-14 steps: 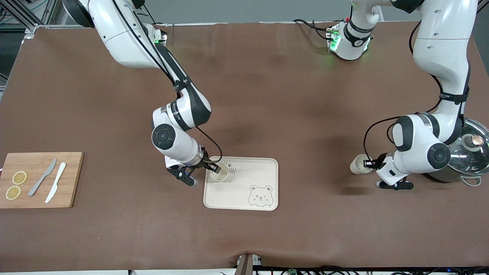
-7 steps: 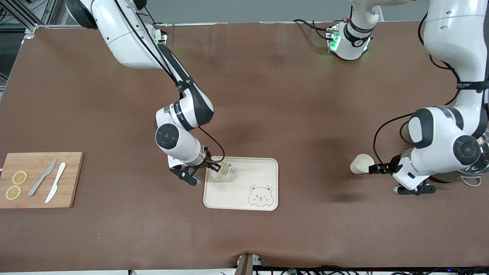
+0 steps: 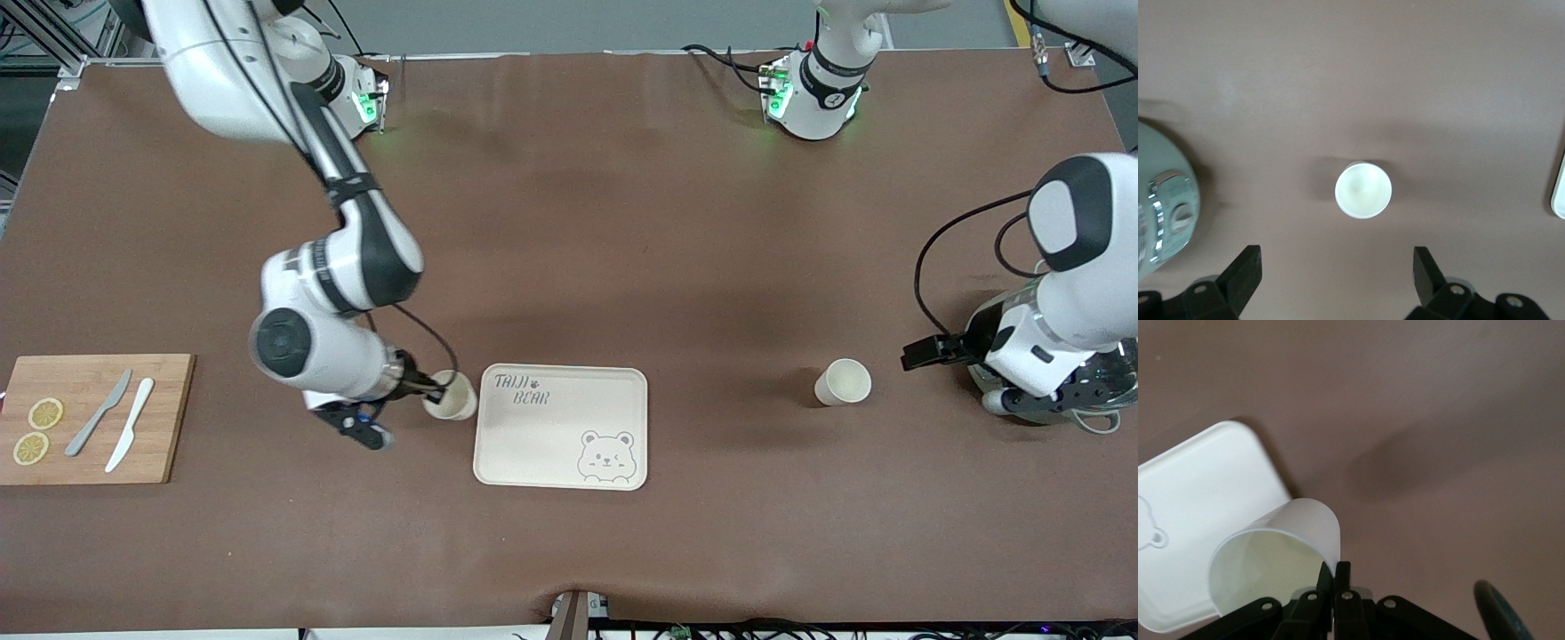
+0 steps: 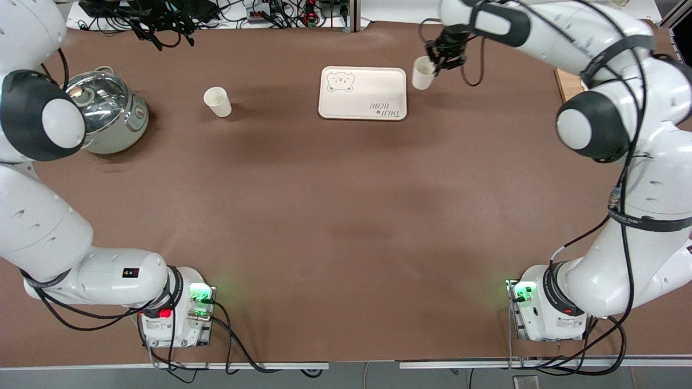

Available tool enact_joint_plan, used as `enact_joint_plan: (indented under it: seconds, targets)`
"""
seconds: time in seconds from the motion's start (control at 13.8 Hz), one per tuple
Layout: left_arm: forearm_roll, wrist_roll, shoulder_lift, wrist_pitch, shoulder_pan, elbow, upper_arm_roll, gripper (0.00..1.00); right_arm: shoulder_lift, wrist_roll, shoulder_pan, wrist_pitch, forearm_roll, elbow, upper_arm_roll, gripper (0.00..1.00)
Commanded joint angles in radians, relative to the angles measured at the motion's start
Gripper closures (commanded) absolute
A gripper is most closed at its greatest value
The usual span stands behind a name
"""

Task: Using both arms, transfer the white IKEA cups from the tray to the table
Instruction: 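Set the cup down with the left gripper while the right gripper carries its cup, then place the cup near the cutting board with the right gripper and withdraw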

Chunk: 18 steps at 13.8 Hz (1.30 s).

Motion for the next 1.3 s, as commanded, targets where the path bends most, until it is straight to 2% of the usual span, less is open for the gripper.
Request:
enact_joint_plan:
  seconds: [0.0,0.14,0.36,0.51,0.65,0.79,0.94,1.08,1.16,1.23]
  targets:
    - [0.1,-0.016,-0.068,-0.053,-0.006,-0.007,-0.009,0.0,-0.159,-0.246,-0.121,0.01,-0.049,-0.222,0.017,1.0]
    - [0.108,-0.013,-0.088,-0.113,-0.01,0.036,-0.015,0.0,-0.218,-0.328,-0.176,0.013,-0.162,-0.311,0.017,1.0]
    - [0.108,-0.013,-0.095,-0.232,-0.01,0.14,-0.017,0.0,-0.287,-0.464,-0.255,0.023,-0.221,-0.427,0.015,1.0]
    - [0.105,-0.014,-0.102,-0.288,-0.008,0.17,-0.017,0.0,-0.312,-0.556,-0.318,0.049,-0.244,-0.486,0.015,1.0]
    - [0.108,-0.016,-0.151,-0.314,-0.017,0.165,-0.017,0.0,-0.313,-0.663,-0.382,0.104,-0.246,-0.532,0.015,1.0]
    - [0.108,-0.008,-0.194,-0.373,-0.017,0.153,-0.037,0.0,-0.304,-0.742,-0.431,0.237,-0.244,-0.614,0.017,1.0]
    - [0.108,-0.004,-0.257,-0.381,-0.013,0.104,-0.038,0.0,-0.299,-0.758,-0.441,0.352,-0.244,-0.687,0.017,1.0]
    - [0.108,-0.007,-0.32,-0.383,0.012,0.047,-0.061,0.0,-0.283,-0.758,-0.441,0.366,-0.244,-0.689,0.018,1.0]
    - [0.107,-0.007,-0.352,-0.378,0.042,0.015,-0.084,0.0,-0.28,-0.758,-0.444,0.363,-0.243,-0.684,0.018,0.85]
    - [0.105,-0.014,-0.371,-0.381,0.046,0.0,-0.092,0.0,-0.275,-0.756,-0.445,0.354,-0.243,-0.673,0.018,0.31]
